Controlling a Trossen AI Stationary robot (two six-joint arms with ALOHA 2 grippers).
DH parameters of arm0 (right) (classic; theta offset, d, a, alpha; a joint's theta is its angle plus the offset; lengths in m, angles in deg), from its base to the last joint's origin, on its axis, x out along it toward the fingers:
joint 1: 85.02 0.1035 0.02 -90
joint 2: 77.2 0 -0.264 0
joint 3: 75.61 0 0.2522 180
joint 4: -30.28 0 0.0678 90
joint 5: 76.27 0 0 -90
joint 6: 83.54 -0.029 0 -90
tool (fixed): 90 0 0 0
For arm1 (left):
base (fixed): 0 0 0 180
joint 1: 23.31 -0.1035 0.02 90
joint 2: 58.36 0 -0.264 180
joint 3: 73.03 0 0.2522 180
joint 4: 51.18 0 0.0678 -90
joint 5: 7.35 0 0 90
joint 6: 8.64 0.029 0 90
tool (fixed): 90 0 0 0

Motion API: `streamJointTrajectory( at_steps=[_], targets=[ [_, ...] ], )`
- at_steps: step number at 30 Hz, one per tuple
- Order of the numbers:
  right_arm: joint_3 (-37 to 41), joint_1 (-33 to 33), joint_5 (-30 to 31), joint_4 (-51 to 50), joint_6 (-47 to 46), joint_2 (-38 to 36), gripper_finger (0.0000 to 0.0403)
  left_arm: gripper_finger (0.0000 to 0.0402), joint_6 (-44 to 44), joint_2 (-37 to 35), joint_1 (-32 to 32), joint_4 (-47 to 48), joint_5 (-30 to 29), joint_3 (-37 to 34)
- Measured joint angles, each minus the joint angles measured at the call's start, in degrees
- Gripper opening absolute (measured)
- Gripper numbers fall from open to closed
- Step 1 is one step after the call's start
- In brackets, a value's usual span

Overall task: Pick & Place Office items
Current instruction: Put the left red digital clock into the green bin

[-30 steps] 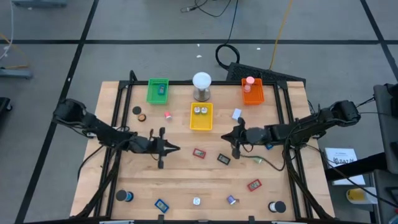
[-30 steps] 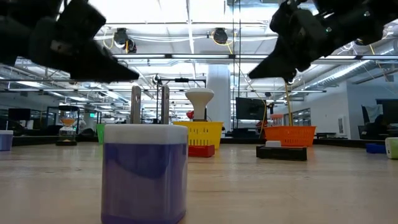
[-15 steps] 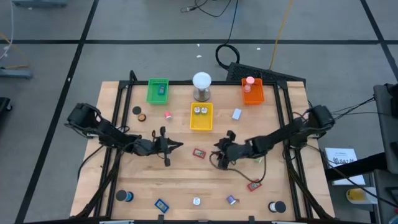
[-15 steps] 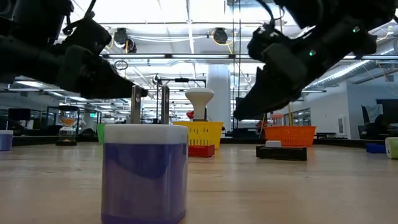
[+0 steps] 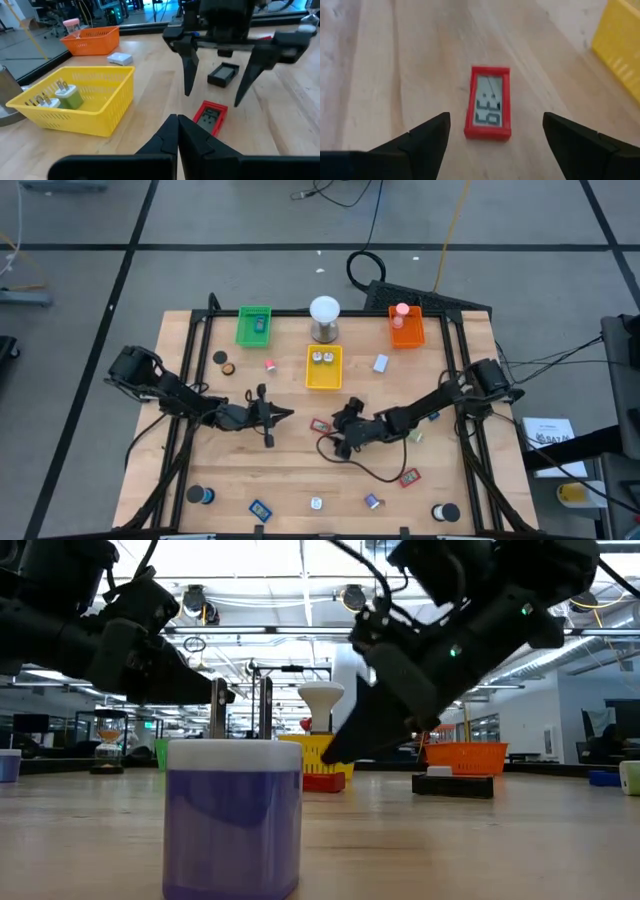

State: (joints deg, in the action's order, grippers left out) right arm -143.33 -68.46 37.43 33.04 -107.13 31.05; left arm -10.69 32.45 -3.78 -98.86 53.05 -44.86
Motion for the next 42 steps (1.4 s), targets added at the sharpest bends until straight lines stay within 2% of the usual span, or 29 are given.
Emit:
streamJointTrajectory(
  at_steps=[5, 9, 18, 25, 28, 32, 36, 39, 42],
  targets=[
    [-1.1, -1.2, -4.0, 2.5, 0.6, 3.7, 0.0295, 0.0016, -0.6, 0.0, 0.0, -0.1, 0.0, 0.0],
    [-1.9, -1.6, -4.2, 3.7, 1.8, 4.9, 0.0271, 0.0027, -1.7, 0.0, 0.0, 0.2, 0.0, 0.0],
    [-1.9, -1.6, -4.8, 3.6, 4.0, 4.9, 0.0150, 0.0016, -3.9, -0.1, 0.0, 1.3, 3.0, 0.1],
    [-1.9, -1.5, -4.6, -0.3, 8.2, 2.5, 0.0150, 0.0008, 2.4, -2.3, 0.0, 2.0, 3.1, 3.6],
    [-1.8, -0.7, -3.8, -2.8, 9.3, 0.7, 0.0150, 0.0032, 3.4, -4.6, 0.0, 8.7, 4.6, 6.6],
    [-1.9, 0.8, -1.2, -1.7, 11.7, 0.3, 0.0158, 0.0087, 0.4, -6.9, 0.2, 26.4, 6.4, 13.5],
    [-1.8, 1.6, -0.9, -1.0, 12.8, 0.3, 0.0152, 0.0148, -0.8, -6.2, 1.8, 44.1, 6.7, 22.0],
    [-1.8, 1.6, 0.5, -0.6, 13.0, 0.3, 0.0151, 0.0192, -0.7, -4.4, 3.2, 51.9, 6.0, 27.0],
    [-1.8, 1.5, 0.4, 0.3, 13.8, 0.3, 0.0153, 0.0231, -1.2, -1.6, 3.9, 53.8, 5.8, 30.3]
  ],
)
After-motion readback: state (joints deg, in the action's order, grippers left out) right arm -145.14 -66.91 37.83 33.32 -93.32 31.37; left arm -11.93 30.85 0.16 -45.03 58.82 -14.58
